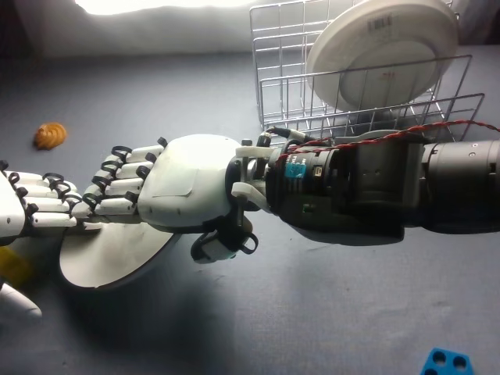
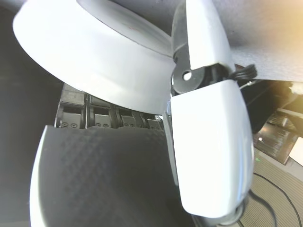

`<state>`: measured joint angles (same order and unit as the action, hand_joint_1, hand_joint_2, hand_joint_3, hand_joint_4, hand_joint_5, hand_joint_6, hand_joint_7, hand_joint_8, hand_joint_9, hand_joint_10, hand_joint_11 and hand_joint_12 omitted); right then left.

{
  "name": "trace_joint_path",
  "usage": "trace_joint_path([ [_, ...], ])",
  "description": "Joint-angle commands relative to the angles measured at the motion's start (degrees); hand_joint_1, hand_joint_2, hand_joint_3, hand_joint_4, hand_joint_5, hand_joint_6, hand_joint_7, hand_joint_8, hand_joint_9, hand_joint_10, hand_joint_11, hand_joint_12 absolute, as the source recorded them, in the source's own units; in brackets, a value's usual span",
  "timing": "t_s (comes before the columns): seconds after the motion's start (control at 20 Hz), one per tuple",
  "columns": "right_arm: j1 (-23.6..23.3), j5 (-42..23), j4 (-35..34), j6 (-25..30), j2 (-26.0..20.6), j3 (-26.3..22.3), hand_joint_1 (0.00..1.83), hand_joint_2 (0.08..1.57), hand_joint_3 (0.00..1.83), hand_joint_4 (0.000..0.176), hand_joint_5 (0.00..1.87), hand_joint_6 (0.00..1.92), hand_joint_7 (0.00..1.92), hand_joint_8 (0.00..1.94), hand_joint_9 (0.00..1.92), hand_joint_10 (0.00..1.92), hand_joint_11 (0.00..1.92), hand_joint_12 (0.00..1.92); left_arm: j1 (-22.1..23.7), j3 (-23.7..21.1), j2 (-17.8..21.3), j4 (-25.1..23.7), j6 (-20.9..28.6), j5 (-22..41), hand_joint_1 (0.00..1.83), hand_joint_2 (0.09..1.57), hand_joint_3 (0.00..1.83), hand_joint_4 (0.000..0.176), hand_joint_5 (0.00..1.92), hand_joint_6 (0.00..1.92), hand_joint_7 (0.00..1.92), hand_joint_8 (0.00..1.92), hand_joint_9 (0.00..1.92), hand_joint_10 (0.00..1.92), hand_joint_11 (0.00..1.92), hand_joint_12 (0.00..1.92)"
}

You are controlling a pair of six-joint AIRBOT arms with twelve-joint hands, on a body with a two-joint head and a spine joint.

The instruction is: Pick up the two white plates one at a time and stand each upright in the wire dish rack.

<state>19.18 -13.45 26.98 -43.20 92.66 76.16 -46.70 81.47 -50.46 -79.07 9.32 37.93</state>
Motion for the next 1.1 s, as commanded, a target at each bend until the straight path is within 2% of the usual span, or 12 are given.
trace_joint_path([
  [0.0,-0.2,-6.5,-0.8,-0.1,0.1,0.0,1.34,1.03,0.02,0.000,0.00,0.00,0.00,0.00,0.00,0.00,0.00,0.00,-0.3,0.1,-0.5,-1.5,0.2,-0.3,0.00,1.02,0.00,0.000,0.00,0.00,0.00,0.00,0.00,0.00,0.00,0.00],
  [0.25,-0.1,-7.3,-1.4,-0.1,0.2,0.2,1.32,1.03,0.01,0.000,0.03,0.01,0.02,0.01,0.01,0.00,0.04,0.02,-0.3,0.1,-0.5,-1.5,0.2,-0.3,0.00,1.02,0.00,0.000,0.00,0.00,0.00,0.00,0.00,0.00,0.00,0.00],
  [0.3,0.1,-7.5,-1.4,-0.1,0.2,0.2,1.27,1.03,0.00,0.000,0.10,0.01,0.07,0.01,0.06,0.02,0.01,0.33,-0.3,0.1,-0.5,-1.5,0.2,-0.3,0.00,1.02,0.00,0.000,0.00,0.00,0.00,0.00,0.00,0.00,0.00,0.00],
  [0.35,0.2,-7.7,-1.4,-0.1,0.2,0.4,1.25,1.02,0.00,0.000,0.13,0.01,0.10,0.01,0.09,0.02,0.00,0.47,-0.3,0.1,-0.5,-1.5,0.2,-0.3,0.00,1.02,0.00,0.000,0.00,0.00,0.00,0.00,0.00,0.00,0.00,0.00],
  [0.4,0.3,-7.7,-1.4,-0.1,0.2,0.4,1.25,1.00,0.00,0.000,0.23,0.03,0.19,0.02,0.18,0.04,0.00,0.73,-0.2,0.1,-0.5,-1.5,0.2,-0.3,0.00,1.02,0.00,0.000,0.00,0.00,0.00,0.00,0.00,0.00,0.00,0.00],
  [0.55,0.4,-8.0,-1.4,-0.1,0.2,0.4,1.24,1.05,0.00,0.000,0.39,0.03,0.42,0.02,0.39,0.04,0.00,1.09,-0.2,0.1,-0.5,-1.5,0.2,-0.3,0.00,1.03,0.00,0.000,0.00,0.00,0.00,0.00,0.00,0.00,0.00,0.00],
  [0.6,0.4,-8.0,-1.4,-0.1,0.2,0.4,1.24,1.05,0.00,0.000,0.39,0.03,0.42,0.02,0.39,0.04,0.00,1.09,-0.2,0.1,-0.5,-1.5,0.2,-0.4,0.00,1.03,0.00,0.000,0.00,0.00,0.00,0.00,0.00,0.00,0.00,0.00],
  [0.75,0.5,-8.2,-1.4,-0.1,0.2,0.4,1.25,1.06,0.00,0.000,0.60,0.04,0.65,0.02,0.61,0.04,0.16,1.17,-0.2,0.1,-0.5,-1.5,0.2,-0.4,0.00,1.03,0.01,0.000,0.00,0.00,0.00,0.00,0.00,0.00,0.00,0.00],
  [0.9,0.6,-8.2,-1.4,-0.1,0.1,0.4,1.29,1.09,0.00,0.000,0.83,0.05,0.88,0.03,0.85,0.08,0.44,1.20,-0.2,0.0,-0.5,-1.5,0.2,-0.4,0.00,1.03,0.00,0.000,0.00,0.00,0.00,0.00,0.00,0.00,0.00,0.00],
  [0.95,0.6,-8.3,-1.4,-0.1,0.1,0.4,1.17,1.16,0.00,0.000,0.85,0.93,0.97,0.03,0.93,0.09,0.54,1.20,-0.3,0.0,-0.5,-1.5,0.2,-0.4,0.00,1.02,0.00,0.000,0.00,0.00,0.00,0.00,0.00,0.00,0.00,0.00],
  [1.0,0.6,-8.4,-1.4,-0.1,0.1,0.4,1.20,1.15,0.00,0.000,0.89,1.11,0.95,0.81,1.00,0.11,0.60,1.21,-0.3,0.0,-0.5,-1.5,0.2,-0.4,0.00,1.02,0.00,0.000,0.00,0.00,0.00,0.00,0.00,0.00,0.00,0.00],
  [1.05,0.6,-8.5,-1.4,-0.1,0.0,0.4,1.20,1.15,0.00,0.000,0.89,1.11,0.95,0.81,1.00,0.11,0.60,1.21,-0.3,0.0,-0.5,-1.5,0.2,-0.4,0.00,1.02,0.00,0.000,0.00,0.00,0.00,0.00,0.00,0.00,0.00,0.00],
])
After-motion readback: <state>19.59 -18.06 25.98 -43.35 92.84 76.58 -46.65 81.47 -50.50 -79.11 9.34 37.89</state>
